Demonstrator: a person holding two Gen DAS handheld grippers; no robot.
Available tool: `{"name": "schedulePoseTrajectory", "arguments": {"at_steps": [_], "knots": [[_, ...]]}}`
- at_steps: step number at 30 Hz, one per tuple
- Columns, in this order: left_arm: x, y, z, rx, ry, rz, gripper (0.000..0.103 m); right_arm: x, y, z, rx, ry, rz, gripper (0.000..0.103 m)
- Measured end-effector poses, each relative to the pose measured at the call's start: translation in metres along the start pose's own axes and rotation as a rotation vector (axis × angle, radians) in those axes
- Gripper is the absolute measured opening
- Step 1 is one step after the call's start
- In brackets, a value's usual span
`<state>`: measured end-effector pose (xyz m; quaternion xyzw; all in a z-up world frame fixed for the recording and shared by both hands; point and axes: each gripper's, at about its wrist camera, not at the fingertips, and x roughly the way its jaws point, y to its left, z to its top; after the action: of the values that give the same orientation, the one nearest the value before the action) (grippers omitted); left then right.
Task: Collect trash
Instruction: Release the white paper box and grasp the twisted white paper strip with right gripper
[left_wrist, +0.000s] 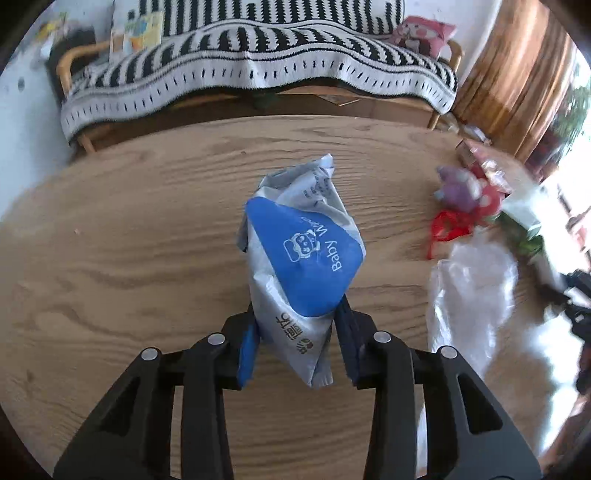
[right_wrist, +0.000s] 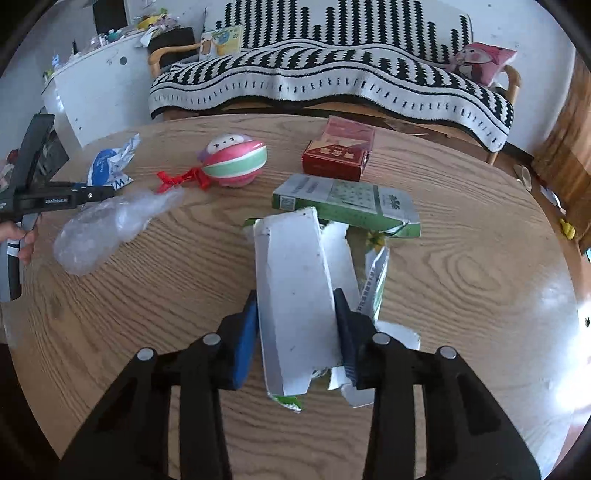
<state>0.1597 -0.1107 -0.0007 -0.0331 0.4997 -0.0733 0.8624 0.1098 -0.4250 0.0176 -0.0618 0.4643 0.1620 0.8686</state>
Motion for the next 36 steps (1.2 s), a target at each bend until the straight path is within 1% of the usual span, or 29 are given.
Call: {"name": "schedulePoseTrajectory", "arguments": {"at_steps": [4,8,10,12,15,17,19,23,24,27,29,32,33,34,36], "knots": [[-0.017,0.001,-0.004,-0.012,-0.049,0.031,0.034,-0.013,-0.003,-0.004,0.043,-0.03,-0.002,0.038],[-0.035,0.003,-0.007,-0.02,-0.08,0.038,0.033,-0.041,-0.009,-0.005,0.105,-0.123,0.043,0.038],[-0.045,0.005,-0.009,-0.017,-0.09,0.047,0.033,-0.062,-0.009,-0.002,0.12,-0.191,0.09,0.038],[-0.054,0.009,-0.015,-0.026,-0.098,0.047,0.033,-0.075,-0.007,-0.001,0.135,-0.219,0.097,0.038],[-0.07,0.012,-0.029,-0.031,-0.108,0.049,0.033,-0.076,-0.005,-0.006,0.177,-0.182,0.088,0.038],[-0.077,0.011,-0.042,-0.023,-0.103,0.047,0.033,-0.07,0.001,-0.017,0.184,-0.15,0.079,0.038],[-0.08,0.01,-0.051,-0.021,-0.097,0.042,0.033,-0.068,0.01,-0.028,0.188,-0.138,0.066,0.038],[-0.088,0.003,-0.074,-0.022,-0.089,0.016,0.033,-0.06,0.043,-0.047,0.112,-0.128,0.049,0.038],[-0.091,0.001,-0.079,-0.022,-0.088,0.009,0.033,-0.058,0.054,-0.053,0.085,-0.124,0.056,0.038],[-0.095,-0.004,-0.094,-0.023,-0.086,-0.004,0.033,-0.051,0.075,-0.07,0.042,-0.113,0.115,0.038],[-0.097,-0.007,-0.102,-0.021,-0.083,-0.006,0.033,-0.045,0.082,-0.076,0.053,-0.094,0.156,0.039],[-0.096,-0.006,-0.108,-0.029,-0.078,-0.014,0.033,-0.045,0.084,-0.083,0.073,-0.097,0.204,0.042],[-0.095,-0.006,-0.111,-0.037,-0.079,-0.017,0.033,-0.045,0.085,-0.086,0.086,-0.096,0.245,0.043],[-0.095,-0.006,-0.112,-0.041,-0.079,-0.02,0.033,-0.046,0.084,-0.088,0.097,-0.103,0.264,0.048],[-0.093,-0.007,-0.116,-0.049,-0.083,-0.022,0.033,-0.048,0.083,-0.092,0.115,-0.108,0.274,0.062]]}}
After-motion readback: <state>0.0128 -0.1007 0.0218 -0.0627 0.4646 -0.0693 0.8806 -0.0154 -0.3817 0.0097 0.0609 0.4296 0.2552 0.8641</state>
